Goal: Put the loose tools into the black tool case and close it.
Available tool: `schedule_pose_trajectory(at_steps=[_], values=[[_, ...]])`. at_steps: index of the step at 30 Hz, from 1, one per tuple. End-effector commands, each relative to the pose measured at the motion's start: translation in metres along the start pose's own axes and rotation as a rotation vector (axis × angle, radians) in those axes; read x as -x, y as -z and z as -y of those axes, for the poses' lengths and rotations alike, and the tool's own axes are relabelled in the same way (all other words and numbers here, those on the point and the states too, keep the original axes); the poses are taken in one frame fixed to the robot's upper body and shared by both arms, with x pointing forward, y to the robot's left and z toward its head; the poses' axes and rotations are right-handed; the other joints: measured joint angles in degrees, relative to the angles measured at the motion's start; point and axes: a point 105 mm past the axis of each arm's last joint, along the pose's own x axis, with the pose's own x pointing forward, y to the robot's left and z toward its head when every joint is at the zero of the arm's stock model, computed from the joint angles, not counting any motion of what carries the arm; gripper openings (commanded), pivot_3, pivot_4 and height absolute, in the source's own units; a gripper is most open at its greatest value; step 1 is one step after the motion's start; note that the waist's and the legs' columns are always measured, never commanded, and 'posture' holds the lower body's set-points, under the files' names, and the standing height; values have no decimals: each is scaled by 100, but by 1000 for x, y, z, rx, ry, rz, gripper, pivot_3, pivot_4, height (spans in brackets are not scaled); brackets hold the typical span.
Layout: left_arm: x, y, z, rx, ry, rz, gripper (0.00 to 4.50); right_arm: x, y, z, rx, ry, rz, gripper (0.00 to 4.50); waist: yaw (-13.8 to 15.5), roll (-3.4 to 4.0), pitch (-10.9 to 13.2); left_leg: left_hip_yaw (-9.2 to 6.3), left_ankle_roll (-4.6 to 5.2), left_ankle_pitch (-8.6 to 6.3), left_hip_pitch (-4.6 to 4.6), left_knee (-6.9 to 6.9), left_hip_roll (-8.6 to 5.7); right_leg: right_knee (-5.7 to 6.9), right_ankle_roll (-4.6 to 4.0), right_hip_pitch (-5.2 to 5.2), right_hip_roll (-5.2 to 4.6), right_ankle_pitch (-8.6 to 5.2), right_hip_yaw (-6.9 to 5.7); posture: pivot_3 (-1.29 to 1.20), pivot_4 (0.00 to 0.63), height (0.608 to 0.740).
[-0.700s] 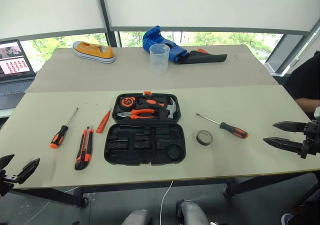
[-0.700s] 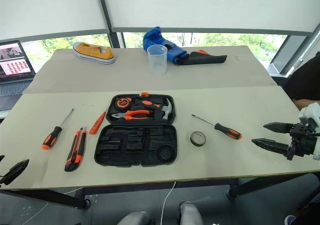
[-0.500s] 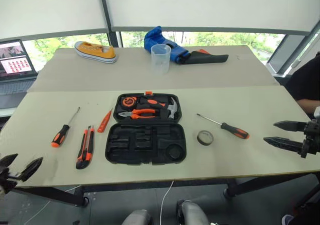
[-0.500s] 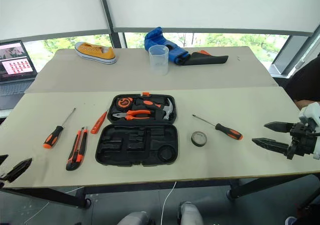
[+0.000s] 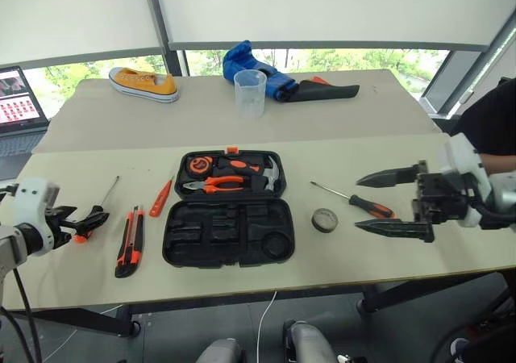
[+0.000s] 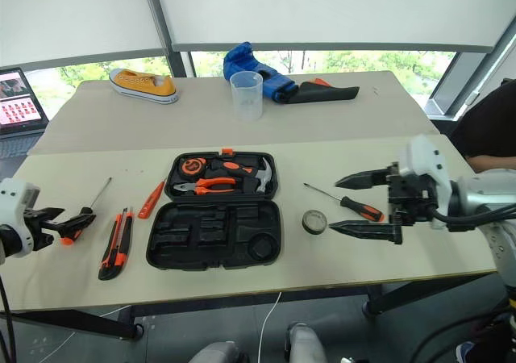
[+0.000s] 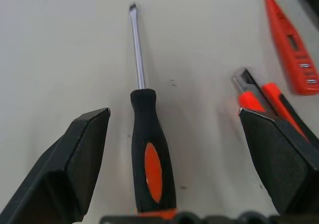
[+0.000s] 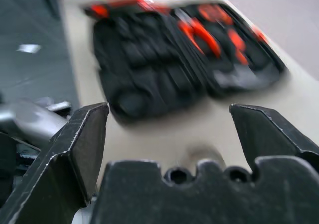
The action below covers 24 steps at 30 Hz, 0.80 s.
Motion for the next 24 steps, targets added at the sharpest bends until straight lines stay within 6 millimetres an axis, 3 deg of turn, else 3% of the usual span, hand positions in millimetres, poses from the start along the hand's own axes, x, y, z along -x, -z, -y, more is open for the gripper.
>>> schedule_pose_trajectory(at_steps=[1, 3, 6, 11, 13, 15, 17, 20, 24], values=[[-6, -1, -11, -10, -30, -52, 4449, -17, -21, -6, 61, -55, 42, 4500, 1, -2, -1, 1, 1, 1, -8, 0, 0, 0, -8, -8, 0, 5, -2, 0, 150, 724], [-13, 4, -10, -15, -18, -84, 4449, -25, -25, -7, 77, -73, 51, 4500, -5, -4, -2, 3, 5, 3, -21, 0, -1, 1, -12, -23, 2, 8, -7, 0, 150, 724], [-20, 10, -12, -20, -16, -109, 3742, -30, -27, -7, 86, -79, 55, 4500, 29, -1, -2, 4, 28, 16, -37, 2, -3, 3, -22, -43, 1, 14, -25, 0, 150, 724], [-22, 9, -22, -46, -41, -101, 2011, -30, -26, -6, 88, -67, 47, 4500, 57, 0, -3, 21, 28, 17, -42, 12, -4, 3, -28, -51, -4, 17, -25, 0, 150, 724], [-19, 1, -27, -50, -55, -68, 1430, -28, -23, -7, 83, -59, 36, 4500, 58, -1, -3, 28, 26, 18, -41, 18, -4, 6, -29, -51, -6, 19, -19, 0, 150, 724], [-16, -20, -21, -60, -18, -2, 709, -26, -21, -7, 79, -49, 24, 4500, 57, -1, -3, 32, 21, 21, -39, 21, 2, 7, -38, -51, -17, 26, -12, 0, 150, 724], [-12, -51, -4, -115, 80, 113, 690, -25, -18, -7, 66, -38, 15, 4500, 56, -3, -2, 34, 16, 24, -41, 22, 10, 9, -42, -53, -18, 29, -12, 0, 150, 724], [-1, -97, 45, -308, 328, 282, 689, -21, -15, -14, -20, -67, 15, 4500, 91, -19, 0, 29, 15, 26, -70, 49, 23, 13, -52, -64, -16, 35, -15, 0, 150, 724], [6, -111, 105, -553, 615, 291, 685, -20, -14, -16, -20, -35, 10, 4500, 91, -19, 0, 27, 17, 25, -90, 74, 18, 9, -49, -68, -29, 42, -33, 0, 150, 724]])
